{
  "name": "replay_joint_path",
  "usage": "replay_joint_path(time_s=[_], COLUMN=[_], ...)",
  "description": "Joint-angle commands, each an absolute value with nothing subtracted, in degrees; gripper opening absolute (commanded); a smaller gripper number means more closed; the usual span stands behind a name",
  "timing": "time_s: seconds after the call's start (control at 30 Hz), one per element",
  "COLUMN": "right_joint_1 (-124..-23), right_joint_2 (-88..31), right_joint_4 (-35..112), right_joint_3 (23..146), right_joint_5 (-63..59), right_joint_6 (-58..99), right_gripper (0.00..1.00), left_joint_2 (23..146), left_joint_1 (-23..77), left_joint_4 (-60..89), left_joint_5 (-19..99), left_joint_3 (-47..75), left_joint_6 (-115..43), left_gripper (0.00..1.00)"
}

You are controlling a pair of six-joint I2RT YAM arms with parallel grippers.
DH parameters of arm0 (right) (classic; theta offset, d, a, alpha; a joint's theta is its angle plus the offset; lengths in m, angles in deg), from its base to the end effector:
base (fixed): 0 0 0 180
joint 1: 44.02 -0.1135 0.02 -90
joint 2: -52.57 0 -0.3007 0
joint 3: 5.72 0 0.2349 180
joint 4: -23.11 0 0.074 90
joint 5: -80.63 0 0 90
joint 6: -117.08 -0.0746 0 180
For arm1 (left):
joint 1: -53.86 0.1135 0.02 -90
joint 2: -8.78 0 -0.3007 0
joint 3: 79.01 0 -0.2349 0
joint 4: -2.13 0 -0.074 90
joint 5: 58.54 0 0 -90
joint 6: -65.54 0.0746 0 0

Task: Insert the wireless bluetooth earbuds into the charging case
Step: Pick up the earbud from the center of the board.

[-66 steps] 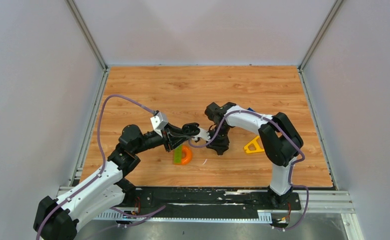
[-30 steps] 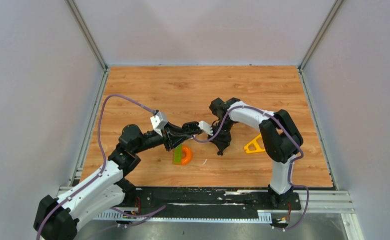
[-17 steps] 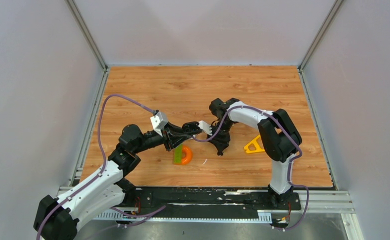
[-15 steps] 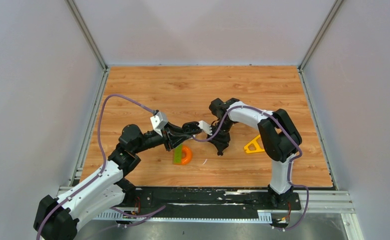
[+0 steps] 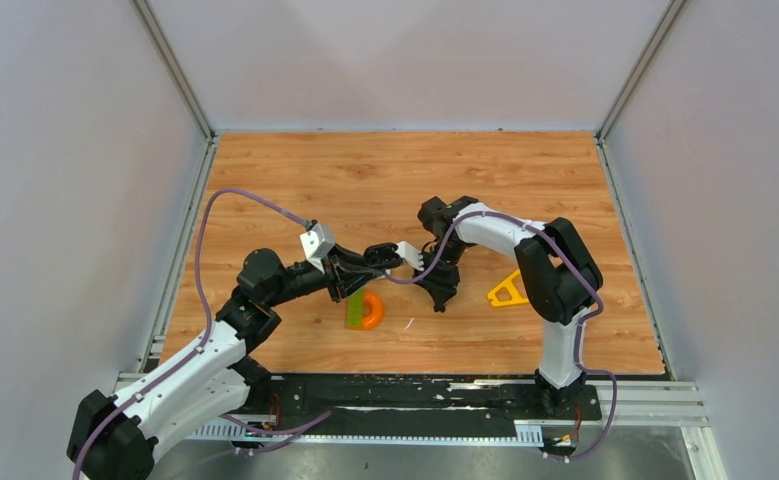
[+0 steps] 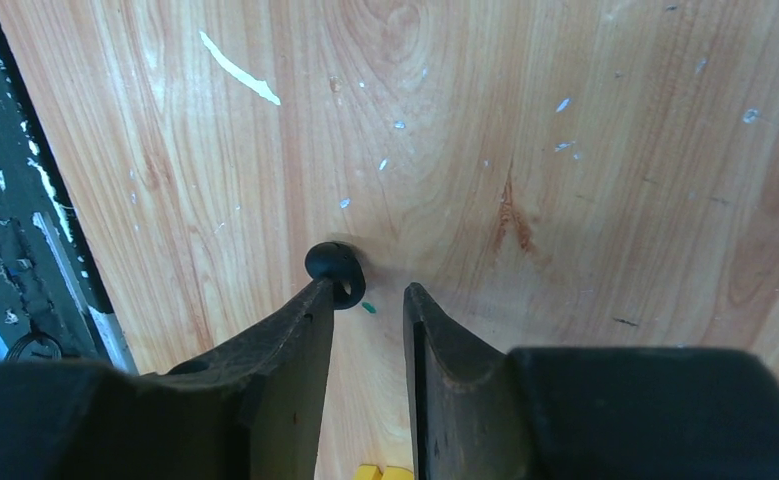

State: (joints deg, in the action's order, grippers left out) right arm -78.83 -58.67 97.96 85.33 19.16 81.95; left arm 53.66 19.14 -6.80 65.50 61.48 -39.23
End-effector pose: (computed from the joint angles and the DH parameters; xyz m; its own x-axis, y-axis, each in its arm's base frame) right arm 0.2565 0.2217 0.1737 -0.0886 -0.9368 -0.3386 -0.9377 -0.0362 0.3456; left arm 0.1212 -0.1348 0.3121 -0.1880 -0.1267 -0.9740 0.9134 0.3419 -0.2208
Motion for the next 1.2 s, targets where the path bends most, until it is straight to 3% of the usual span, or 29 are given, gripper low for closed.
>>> replay_joint_path(time_s=[0.0, 0.3, 1.17], right_joint_1=[-78.7, -78.8, -77.3], right_joint_2=[-58.4, -58.4, -60.7], right_joint_4=[99.1, 100.0, 97.1], right_joint_3=[86.4, 86.5, 88.1], right_joint_5=[23.1, 23.8, 21.4], right_joint_6=[81.3, 81.3, 79.9], right_gripper=[0.33, 0.27, 0.31], left_joint_2=[53.4, 53.5, 53.3], left_joint_1=[19.2, 19.2, 19.2], left_joint_4=[-8.5, -8.5, -8.1], left_joint_5=[67.0, 67.0, 66.8], left_joint_3=[59.2, 59.3, 59.3], left_joint_6=[-39.4, -39.3, -39.1], left_gripper=[0.01, 0.01, 0.01])
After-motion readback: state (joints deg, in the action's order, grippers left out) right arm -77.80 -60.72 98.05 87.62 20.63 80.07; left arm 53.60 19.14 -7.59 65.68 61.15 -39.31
